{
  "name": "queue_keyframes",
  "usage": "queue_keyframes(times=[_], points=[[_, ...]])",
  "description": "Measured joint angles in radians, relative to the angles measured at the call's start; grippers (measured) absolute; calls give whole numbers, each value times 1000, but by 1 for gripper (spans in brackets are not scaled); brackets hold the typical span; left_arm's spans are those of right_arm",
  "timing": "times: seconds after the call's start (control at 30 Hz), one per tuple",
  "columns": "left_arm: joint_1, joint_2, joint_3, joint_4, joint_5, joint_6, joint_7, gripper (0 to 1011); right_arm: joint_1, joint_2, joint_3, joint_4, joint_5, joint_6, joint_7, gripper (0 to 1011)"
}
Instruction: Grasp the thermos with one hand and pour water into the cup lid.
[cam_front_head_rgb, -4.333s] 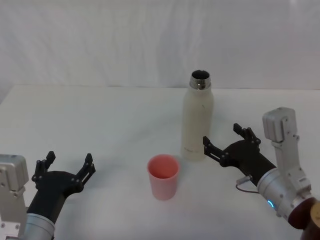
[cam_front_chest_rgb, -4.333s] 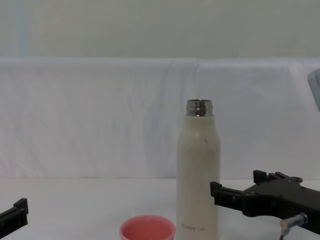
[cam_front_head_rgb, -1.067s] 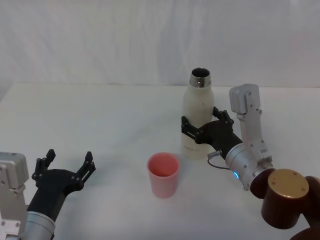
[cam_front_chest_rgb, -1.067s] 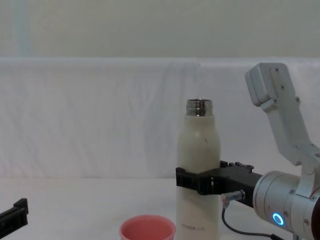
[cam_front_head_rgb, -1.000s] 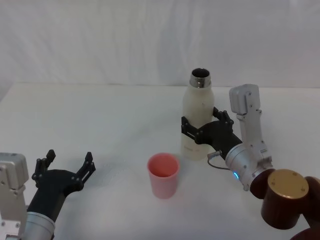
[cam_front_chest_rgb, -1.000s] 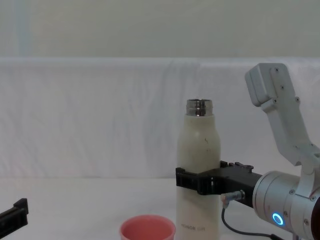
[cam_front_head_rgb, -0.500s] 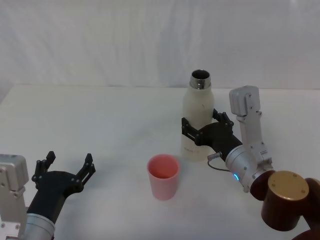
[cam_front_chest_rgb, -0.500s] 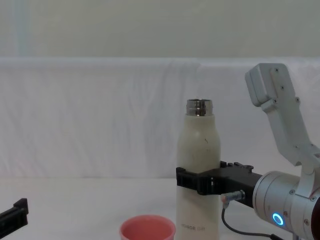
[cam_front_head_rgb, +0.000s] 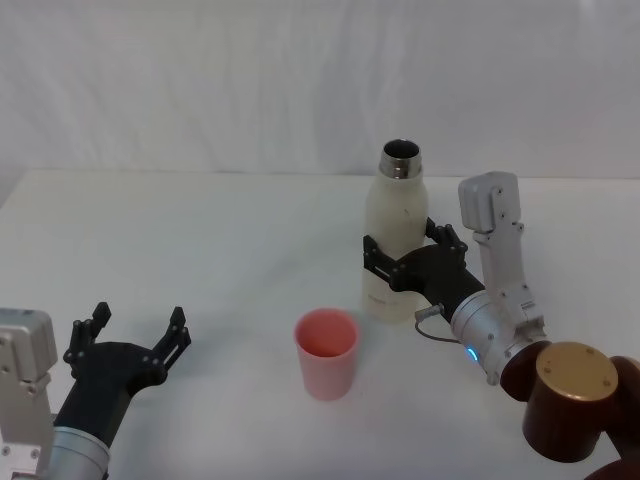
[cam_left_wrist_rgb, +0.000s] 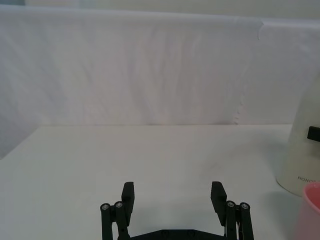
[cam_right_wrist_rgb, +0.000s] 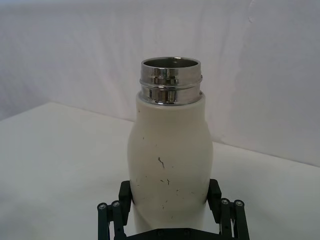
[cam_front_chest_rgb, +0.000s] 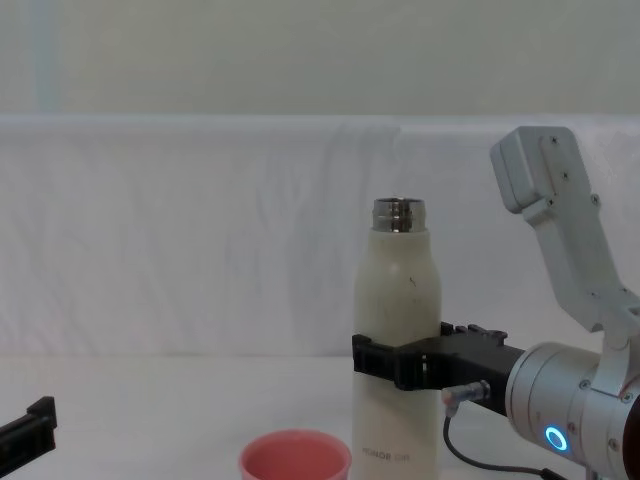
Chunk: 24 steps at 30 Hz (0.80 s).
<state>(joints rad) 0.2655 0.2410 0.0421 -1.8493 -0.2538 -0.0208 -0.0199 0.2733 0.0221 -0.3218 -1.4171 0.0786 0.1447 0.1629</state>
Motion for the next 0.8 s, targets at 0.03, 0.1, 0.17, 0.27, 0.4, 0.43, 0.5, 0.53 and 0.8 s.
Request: queue_keyframes(times=[0.03, 0.1, 0.17, 0.27, 0.4, 0.43, 0.5, 0.53, 0.8], points=[[0, 0, 0, 0, 0, 0, 0, 1001, 0, 0, 0, 0, 0, 0, 0, 946], [0, 0, 0, 0, 0, 0, 0, 1001, 0, 0, 0, 0, 0, 0, 0, 946], [0, 0, 0, 0, 0, 0, 0, 1001, 0, 0, 0, 0, 0, 0, 0, 946], [0, 0, 0, 0, 0, 0, 0, 1001, -3, 1, 1, -4, -4, -5, -2, 946], [0, 0, 0, 0, 0, 0, 0, 1001, -11, 7, 4, -16, -15, -22, -9, 946], [0, 0, 0, 0, 0, 0, 0, 1001, -13, 9, 5, -19, -18, -25, -10, 946], [0, 0, 0, 0, 0, 0, 0, 1001, -21, 18, 5, -33, -28, -34, -11, 946], [0, 0, 0, 0, 0, 0, 0, 1001, -27, 25, 5, -45, -37, -41, -13, 946], [0, 0, 0, 0, 0, 0, 0, 1001, -60, 81, 8, -113, -107, -75, -20, 946]])
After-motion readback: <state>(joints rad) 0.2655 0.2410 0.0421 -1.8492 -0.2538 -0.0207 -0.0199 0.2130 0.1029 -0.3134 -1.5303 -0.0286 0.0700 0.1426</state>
